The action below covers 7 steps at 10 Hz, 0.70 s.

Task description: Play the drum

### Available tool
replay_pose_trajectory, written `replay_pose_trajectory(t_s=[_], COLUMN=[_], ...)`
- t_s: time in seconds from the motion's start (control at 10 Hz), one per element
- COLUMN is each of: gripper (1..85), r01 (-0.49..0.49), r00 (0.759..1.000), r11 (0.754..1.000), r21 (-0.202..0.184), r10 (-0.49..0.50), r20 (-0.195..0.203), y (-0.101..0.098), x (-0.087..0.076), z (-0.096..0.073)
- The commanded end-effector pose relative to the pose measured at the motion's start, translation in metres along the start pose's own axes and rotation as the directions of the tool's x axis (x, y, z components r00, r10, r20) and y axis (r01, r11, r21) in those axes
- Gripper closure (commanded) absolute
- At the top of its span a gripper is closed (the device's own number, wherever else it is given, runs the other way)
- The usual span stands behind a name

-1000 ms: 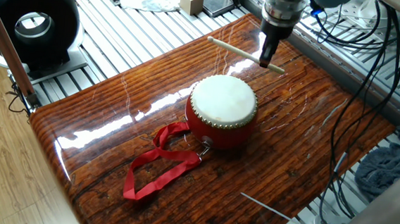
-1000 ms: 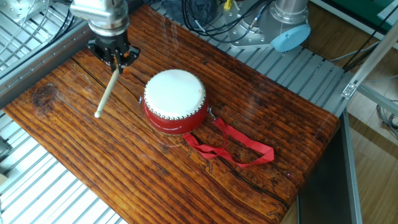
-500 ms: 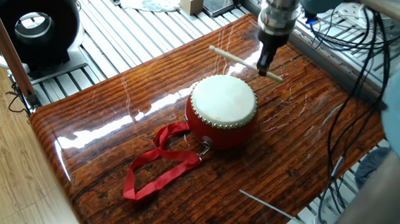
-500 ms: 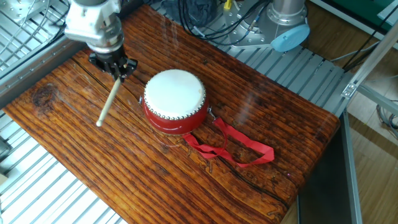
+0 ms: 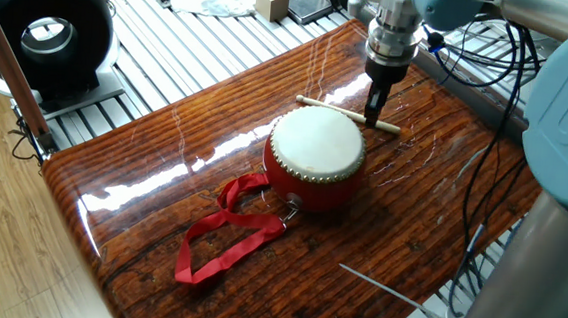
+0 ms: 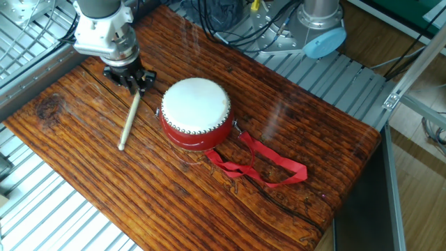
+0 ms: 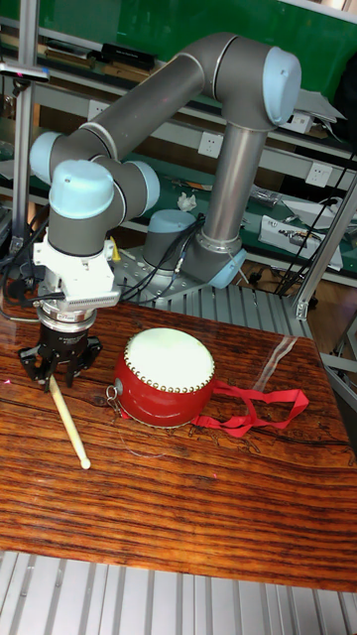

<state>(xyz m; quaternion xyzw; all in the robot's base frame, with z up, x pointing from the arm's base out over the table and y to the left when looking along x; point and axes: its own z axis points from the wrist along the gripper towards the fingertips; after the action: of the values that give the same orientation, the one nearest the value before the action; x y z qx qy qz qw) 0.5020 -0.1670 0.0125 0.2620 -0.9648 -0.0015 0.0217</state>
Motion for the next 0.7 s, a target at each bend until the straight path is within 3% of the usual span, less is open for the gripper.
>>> replay_pose_trajectory(t_s=[0.0, 0.1, 0.2, 0.3, 0.4, 0.6], gripper=[39.0, 39.7, 51.7, 79.0, 84.7, 84.7], r01=[0.031, 0.030, 0.031, 0.015, -0.013, -0.025], r00=[0.999, 0.999, 0.999, 1.000, 1.000, 1.000], r11=[1.000, 0.999, 0.999, 0.998, 0.998, 0.998], r21=[-0.007, 0.011, 0.039, 0.066, 0.060, 0.058], r10=[-0.031, -0.030, -0.032, -0.016, 0.013, 0.026], r20=[0.027, 0.023, 0.029, 0.015, -0.005, -0.017], y=[0.001, -0.002, -0.007, -0.010, -0.003, 0.004], x=[-0.006, -0.006, -0.009, -0.008, -0.009, -0.018], z=[0.000, -0.002, -0.007, -0.014, -0.022, -0.030])
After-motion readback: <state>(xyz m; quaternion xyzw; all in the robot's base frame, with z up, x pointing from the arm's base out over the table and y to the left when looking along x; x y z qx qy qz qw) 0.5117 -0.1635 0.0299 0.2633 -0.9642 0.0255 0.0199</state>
